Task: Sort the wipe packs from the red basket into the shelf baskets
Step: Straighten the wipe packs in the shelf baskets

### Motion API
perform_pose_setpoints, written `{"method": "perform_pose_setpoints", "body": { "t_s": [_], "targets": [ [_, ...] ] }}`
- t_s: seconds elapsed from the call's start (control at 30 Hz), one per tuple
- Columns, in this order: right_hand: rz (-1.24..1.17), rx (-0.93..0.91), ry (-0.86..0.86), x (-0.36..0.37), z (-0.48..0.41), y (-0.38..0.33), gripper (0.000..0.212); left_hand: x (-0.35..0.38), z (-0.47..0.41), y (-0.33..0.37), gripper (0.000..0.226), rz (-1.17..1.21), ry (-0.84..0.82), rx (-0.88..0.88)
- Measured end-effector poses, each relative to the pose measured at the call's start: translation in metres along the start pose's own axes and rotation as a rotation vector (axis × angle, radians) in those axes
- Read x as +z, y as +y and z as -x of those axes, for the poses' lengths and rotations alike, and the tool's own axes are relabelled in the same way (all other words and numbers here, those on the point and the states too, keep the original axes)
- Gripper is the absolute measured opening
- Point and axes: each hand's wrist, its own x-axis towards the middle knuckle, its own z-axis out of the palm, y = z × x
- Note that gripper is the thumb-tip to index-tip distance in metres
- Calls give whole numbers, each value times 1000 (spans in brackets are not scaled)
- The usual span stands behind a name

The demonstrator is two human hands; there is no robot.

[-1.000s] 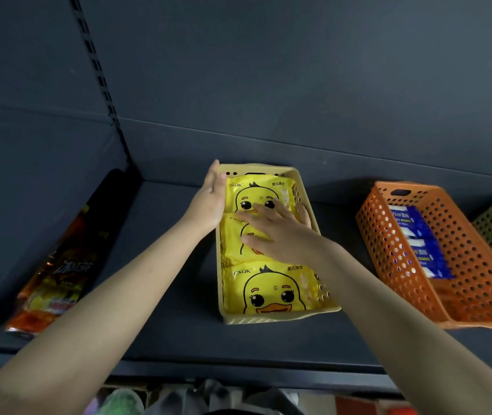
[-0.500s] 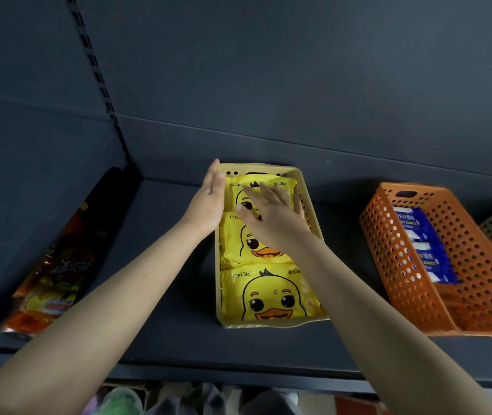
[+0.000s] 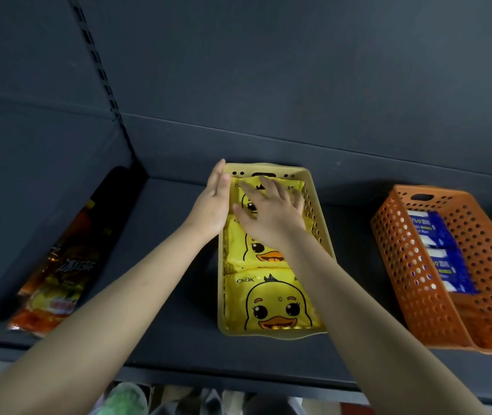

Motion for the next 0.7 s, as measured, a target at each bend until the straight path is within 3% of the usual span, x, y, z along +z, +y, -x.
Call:
{"method": "perform_pose_setpoints", "body": {
  "t_s": [0.3,0.53,0.7],
  "targets": [
    [144,-33,-183,-4,-6,-7,61,1,-1,1,51,-25,13,-4],
    [-182,112,-70,5,10,12,63,0,0,1,50,-22,2,-3],
    [-51,89,-72,1,6,8,70,-1,0,3,51,-55,-1,-13]
  ]
}}
